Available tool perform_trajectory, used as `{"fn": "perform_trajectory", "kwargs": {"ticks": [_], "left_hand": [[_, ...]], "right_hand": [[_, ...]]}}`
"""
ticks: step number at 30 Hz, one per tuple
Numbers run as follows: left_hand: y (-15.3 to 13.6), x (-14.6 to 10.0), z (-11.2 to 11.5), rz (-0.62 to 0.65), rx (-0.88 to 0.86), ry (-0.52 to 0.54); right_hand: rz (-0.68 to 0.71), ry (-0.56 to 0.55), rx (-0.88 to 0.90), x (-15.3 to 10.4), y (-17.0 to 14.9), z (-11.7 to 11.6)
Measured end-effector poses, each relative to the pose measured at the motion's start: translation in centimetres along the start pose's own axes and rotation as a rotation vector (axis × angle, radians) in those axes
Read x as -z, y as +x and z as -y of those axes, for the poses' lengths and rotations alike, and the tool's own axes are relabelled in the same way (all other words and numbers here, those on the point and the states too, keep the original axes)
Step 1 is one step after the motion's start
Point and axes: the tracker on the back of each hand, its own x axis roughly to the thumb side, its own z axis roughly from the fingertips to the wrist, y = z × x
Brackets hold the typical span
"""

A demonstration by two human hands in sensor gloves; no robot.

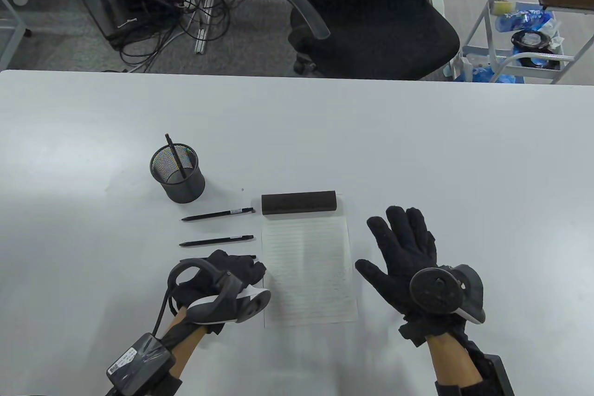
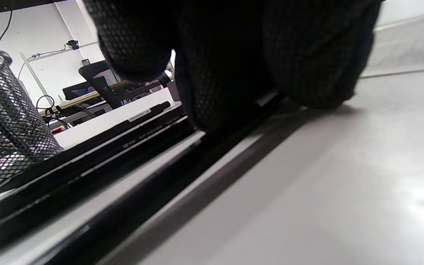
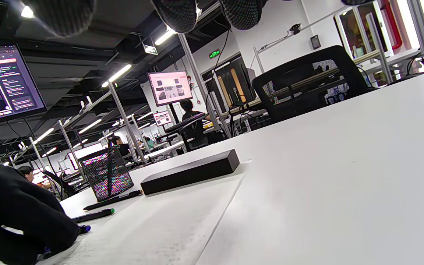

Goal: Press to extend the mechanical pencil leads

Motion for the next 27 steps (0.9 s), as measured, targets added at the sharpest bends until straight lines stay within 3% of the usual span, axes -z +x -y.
{"fn": "perform_trajectory", "kwargs": {"ticks": [13, 19, 27], "left_hand": [[-1.5, 0.0, -0.8, -0.044, -0.051, 0.001], [-7.6, -0.1, -3.9, -0.241, -0.248, 0.131], [-14.9, 1.5, -4.7, -0.490, -0.348, 0.218]], "right_hand": [[0.001, 0.004, 0.003, 0.0, 0.0, 0.0], [-0.002, 0.008, 0.007, 0.0, 0.0, 0.0], [-0.006, 0.005, 0.008, 0.0, -0.1, 0.0]]}}
